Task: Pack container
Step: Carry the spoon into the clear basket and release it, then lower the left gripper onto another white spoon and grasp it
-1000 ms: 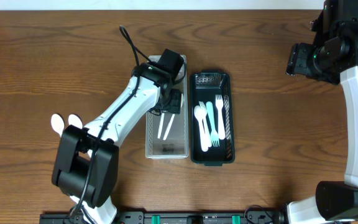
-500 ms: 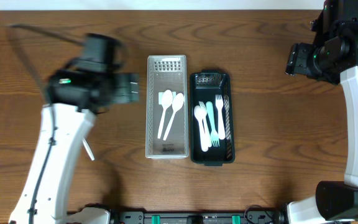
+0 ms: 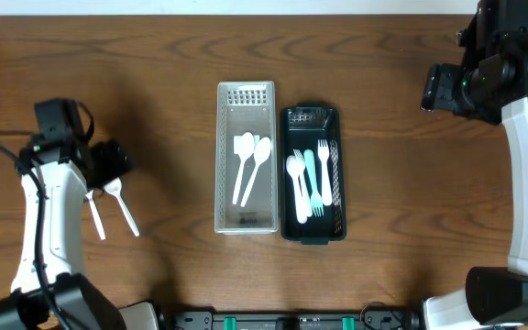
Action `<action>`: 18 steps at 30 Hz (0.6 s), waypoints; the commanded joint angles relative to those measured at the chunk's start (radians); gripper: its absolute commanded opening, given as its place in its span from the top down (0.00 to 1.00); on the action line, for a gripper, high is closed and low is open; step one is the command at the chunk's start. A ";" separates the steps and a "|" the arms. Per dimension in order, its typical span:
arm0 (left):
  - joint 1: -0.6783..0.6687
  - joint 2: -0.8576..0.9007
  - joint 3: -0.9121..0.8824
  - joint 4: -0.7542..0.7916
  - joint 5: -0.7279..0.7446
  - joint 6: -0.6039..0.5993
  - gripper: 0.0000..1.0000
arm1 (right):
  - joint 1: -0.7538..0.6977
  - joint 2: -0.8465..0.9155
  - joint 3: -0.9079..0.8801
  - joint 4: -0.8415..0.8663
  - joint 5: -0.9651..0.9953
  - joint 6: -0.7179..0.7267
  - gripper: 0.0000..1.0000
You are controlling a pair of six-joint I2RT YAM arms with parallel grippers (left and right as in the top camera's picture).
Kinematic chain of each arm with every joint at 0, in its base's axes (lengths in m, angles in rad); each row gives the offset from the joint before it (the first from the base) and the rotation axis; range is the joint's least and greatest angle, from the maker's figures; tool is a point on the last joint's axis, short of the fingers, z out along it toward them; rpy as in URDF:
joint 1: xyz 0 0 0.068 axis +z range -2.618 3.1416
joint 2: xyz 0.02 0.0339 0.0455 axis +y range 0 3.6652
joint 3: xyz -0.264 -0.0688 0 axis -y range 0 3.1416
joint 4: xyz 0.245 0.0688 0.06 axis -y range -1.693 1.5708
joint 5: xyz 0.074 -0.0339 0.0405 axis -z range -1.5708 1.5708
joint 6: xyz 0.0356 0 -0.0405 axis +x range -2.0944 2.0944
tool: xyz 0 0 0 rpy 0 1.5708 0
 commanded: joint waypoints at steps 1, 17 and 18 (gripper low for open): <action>0.012 0.027 -0.060 0.035 0.013 -0.011 0.02 | -0.012 -0.002 0.005 0.003 0.011 -0.010 0.26; 0.010 0.216 -0.113 0.176 0.112 0.043 0.02 | -0.012 -0.002 0.005 0.002 0.011 -0.010 0.26; 0.010 0.227 -0.113 0.182 0.114 0.042 0.02 | -0.012 -0.002 0.005 0.001 0.010 -0.010 0.26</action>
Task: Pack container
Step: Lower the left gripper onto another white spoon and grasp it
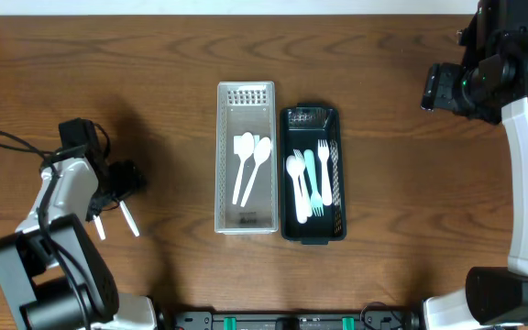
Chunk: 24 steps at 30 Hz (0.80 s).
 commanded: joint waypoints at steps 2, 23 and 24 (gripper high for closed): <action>0.002 0.046 0.000 0.017 0.048 0.031 0.02 | -0.012 -0.002 0.005 -0.006 0.011 -0.010 0.25; 0.002 0.132 -0.003 0.023 0.048 0.030 0.55 | -0.012 -0.002 0.005 -0.006 0.011 -0.010 0.25; 0.002 0.132 -0.003 0.023 0.048 0.030 0.61 | -0.012 -0.002 0.005 -0.006 0.011 -0.010 0.25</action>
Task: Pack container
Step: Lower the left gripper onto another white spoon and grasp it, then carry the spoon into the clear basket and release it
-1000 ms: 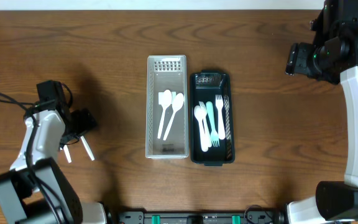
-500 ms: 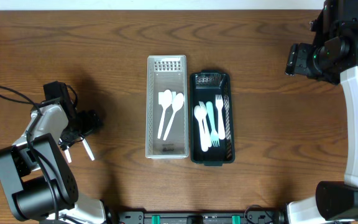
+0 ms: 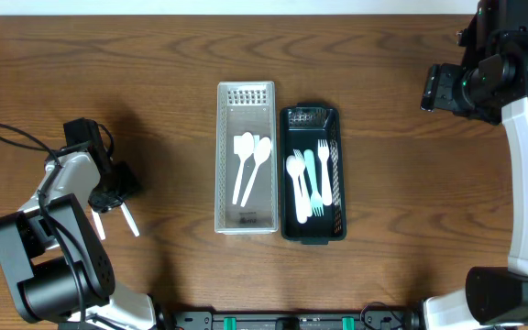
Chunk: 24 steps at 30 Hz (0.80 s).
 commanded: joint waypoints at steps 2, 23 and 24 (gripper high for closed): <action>0.002 0.050 -0.017 -0.005 0.022 0.009 0.73 | -0.012 -0.002 0.005 -0.001 0.011 -0.010 0.25; -0.151 -0.198 0.194 -0.282 0.021 -0.007 0.94 | -0.012 -0.002 0.005 0.003 0.011 -0.010 0.25; -0.182 -0.228 0.217 -0.297 0.021 -0.007 0.94 | -0.012 -0.002 0.005 0.003 0.011 -0.010 0.25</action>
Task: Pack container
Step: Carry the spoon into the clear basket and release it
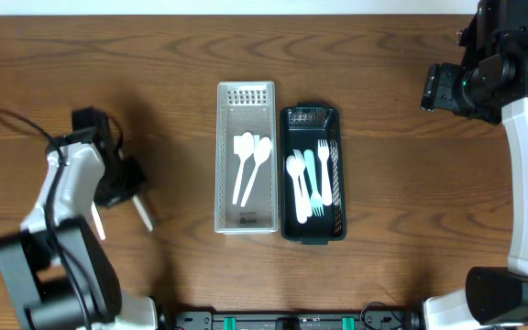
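A grey perforated tray (246,103) stands mid-table with two white spoons (250,165) in it. Right beside it a black tray (312,234) holds white and teal forks and spoons (312,179). At the left, my left gripper (128,181) is low over the table, apparently shut on a white utensil (142,214) whose handle sticks out toward the front. A second white utensil (96,223) lies on the wood just left of it. My right gripper (432,89) hangs far right at the back, away from both trays; its jaws are not readable from above.
The brown wooden table (401,211) carries only the two trays and the loose utensils. A black cable (16,119) loops behind the left arm. The right arm's white body (525,183) runs down the right edge.
The left gripper has shifted a little to the right and back, and the right-hand loose utensil has shifted right with it. The other utensil lies where it was. The right arm is unchanged.
Two white utensils lay side by side at the left with the left gripper above their heads. The gripper then sat lower over them for two moments. Now one utensil has moved right with the gripper. Trays and right arm stayed put.
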Action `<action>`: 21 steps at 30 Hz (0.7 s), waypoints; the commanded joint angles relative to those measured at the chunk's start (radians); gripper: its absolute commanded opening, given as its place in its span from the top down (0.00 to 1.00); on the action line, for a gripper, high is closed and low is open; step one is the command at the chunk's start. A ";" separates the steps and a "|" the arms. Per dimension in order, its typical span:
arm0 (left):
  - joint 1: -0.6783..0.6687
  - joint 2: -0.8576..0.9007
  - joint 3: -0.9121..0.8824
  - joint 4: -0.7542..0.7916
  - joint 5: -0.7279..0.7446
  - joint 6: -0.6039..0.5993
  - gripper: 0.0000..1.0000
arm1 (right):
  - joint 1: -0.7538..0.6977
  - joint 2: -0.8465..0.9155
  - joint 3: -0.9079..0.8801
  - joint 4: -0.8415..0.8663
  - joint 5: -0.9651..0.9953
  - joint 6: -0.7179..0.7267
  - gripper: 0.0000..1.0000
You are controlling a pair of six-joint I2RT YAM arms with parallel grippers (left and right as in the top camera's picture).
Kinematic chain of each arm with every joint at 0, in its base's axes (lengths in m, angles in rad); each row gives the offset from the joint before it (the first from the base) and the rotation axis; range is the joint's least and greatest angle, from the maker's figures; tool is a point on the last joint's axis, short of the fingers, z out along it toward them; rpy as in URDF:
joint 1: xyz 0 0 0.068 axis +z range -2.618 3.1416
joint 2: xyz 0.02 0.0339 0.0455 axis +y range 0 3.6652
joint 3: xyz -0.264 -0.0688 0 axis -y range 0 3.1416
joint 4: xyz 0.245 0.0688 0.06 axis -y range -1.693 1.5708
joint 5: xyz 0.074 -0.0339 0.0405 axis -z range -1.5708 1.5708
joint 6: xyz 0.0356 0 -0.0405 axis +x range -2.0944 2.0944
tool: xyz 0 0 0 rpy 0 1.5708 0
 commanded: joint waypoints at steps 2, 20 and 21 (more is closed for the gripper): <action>-0.154 -0.179 0.141 -0.054 0.006 -0.005 0.94 | -0.012 -0.002 0.005 0.000 0.011 -0.010 0.25; -0.724 -0.018 0.198 0.080 0.006 -0.084 0.94 | -0.012 -0.002 0.005 0.014 0.011 -0.010 0.25; -0.731 0.013 0.198 0.087 0.006 -0.084 0.94 | -0.012 -0.002 0.005 0.013 0.011 -0.010 0.25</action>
